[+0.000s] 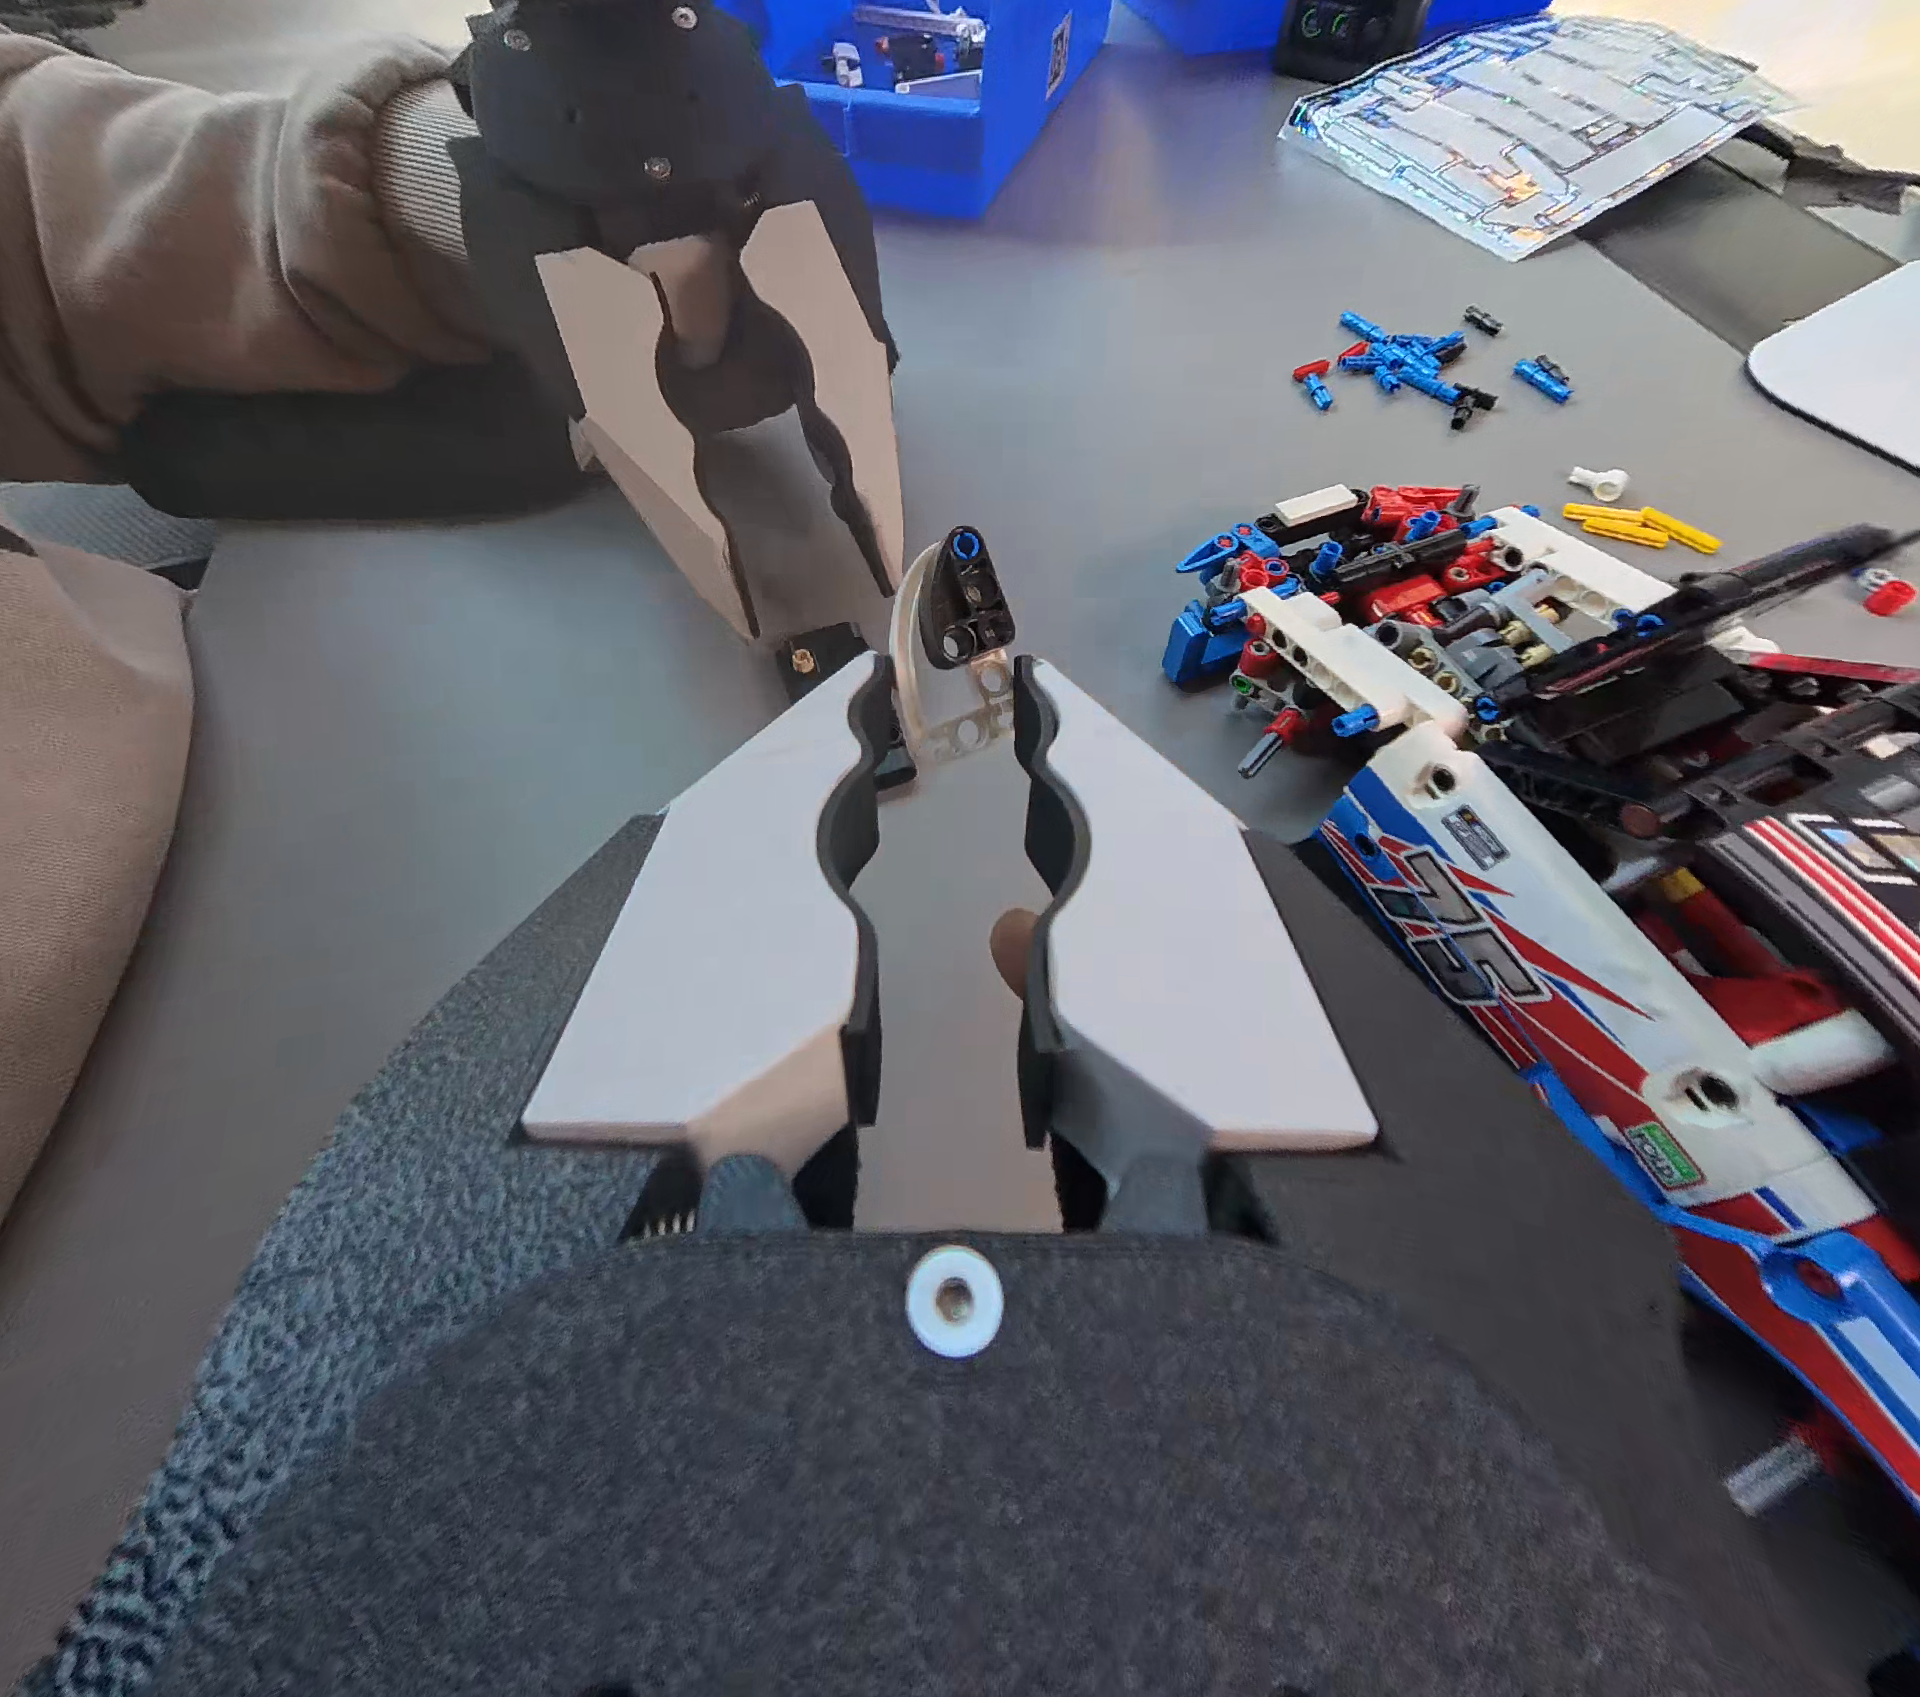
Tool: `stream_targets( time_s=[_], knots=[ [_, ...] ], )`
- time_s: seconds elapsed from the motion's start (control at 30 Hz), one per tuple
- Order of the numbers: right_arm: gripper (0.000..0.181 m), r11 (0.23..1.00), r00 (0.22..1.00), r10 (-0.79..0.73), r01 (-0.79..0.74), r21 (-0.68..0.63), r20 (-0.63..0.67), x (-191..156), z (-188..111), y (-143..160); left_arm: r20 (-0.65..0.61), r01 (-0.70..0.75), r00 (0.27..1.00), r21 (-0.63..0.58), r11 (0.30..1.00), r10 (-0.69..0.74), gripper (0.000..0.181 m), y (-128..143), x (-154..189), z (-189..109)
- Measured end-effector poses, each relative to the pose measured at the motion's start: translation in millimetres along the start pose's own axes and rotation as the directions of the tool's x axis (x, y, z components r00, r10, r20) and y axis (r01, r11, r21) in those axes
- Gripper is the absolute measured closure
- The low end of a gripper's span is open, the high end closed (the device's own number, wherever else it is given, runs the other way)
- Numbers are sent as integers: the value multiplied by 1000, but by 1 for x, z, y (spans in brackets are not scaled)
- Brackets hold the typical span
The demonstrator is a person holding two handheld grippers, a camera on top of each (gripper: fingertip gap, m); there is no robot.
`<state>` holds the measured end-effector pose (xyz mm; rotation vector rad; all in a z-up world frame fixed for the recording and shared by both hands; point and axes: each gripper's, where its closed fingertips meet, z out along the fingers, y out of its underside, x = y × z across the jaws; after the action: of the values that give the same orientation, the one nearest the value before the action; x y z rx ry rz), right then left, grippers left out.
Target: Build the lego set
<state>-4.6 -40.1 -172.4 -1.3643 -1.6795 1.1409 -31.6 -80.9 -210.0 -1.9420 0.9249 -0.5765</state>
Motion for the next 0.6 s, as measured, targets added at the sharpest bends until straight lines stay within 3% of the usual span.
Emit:
stream_targets(
  time_s=[0.23, 0.6],
  knots=[
    [161, 982, 982, -187, 186, -31, -38, -14, 16, 3, -39, 128, 992, 197, 972, -122, 148, -32, -3, -10],
    [162, 888, 876, -460, 451, -91, -143, -17, 20, -1, -71, 161, 986, 244, 956, -148, 163, -39, -2, -13]
  ],
)
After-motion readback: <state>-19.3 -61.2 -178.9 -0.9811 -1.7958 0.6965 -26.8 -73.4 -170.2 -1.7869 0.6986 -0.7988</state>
